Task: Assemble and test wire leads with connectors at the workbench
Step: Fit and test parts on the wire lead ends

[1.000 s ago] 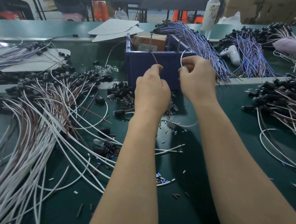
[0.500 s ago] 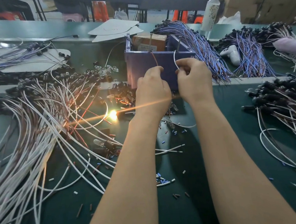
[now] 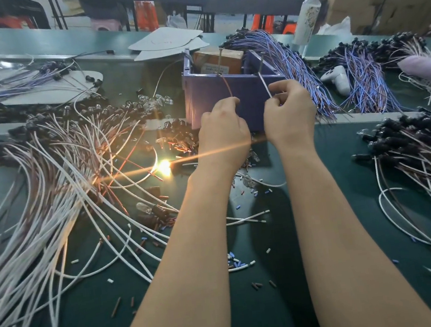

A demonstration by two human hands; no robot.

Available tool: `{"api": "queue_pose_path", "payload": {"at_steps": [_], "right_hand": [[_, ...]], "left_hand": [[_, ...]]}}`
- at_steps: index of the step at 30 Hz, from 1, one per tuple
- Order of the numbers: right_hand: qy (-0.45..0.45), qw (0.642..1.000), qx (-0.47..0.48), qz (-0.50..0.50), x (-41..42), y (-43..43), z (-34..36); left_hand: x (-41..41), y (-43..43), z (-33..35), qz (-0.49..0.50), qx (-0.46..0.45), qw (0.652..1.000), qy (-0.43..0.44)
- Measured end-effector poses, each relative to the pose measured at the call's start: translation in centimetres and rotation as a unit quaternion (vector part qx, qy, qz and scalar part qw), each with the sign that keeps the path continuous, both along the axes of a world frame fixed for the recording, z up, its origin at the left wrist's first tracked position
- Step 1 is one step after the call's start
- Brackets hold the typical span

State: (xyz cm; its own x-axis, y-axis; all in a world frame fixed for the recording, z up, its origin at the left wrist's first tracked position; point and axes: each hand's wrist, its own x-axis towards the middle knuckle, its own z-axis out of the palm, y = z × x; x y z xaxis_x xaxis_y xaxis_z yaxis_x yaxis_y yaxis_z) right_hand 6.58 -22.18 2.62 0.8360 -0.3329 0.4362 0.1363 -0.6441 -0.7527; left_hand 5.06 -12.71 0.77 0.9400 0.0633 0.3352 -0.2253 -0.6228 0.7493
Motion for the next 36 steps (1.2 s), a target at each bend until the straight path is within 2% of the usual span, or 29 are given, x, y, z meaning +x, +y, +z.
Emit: {"api": "queue_pose_path", "payload": {"at_steps": [6, 12, 29, 36], "right_hand": [[0.006, 1.000, 0.010, -0.014, -0.04, -0.20, -0.03], [0.032, 0.999, -0.013, 0.025, 0.00, 0.29, -0.19], [-0.015, 1.000, 0.005, 0.001, 0.25, 0.05, -0.39], [-0.006, 0.999, -0.009, 0.040, 0.21, 0.21, -0.26]], "left_hand": [[-0.06, 0.02, -0.05, -0.002, -0.012, 1.000, 0.005], [0.04, 0.00, -0.01, -0.003, -0.004, 1.000, 0.009], [0.00, -0.01, -0.16, 0.001, 0.007, 1.000, 0.002], [0.16, -0.09, -0.13, -0.004, 0.002, 1.000, 0.001]]}}
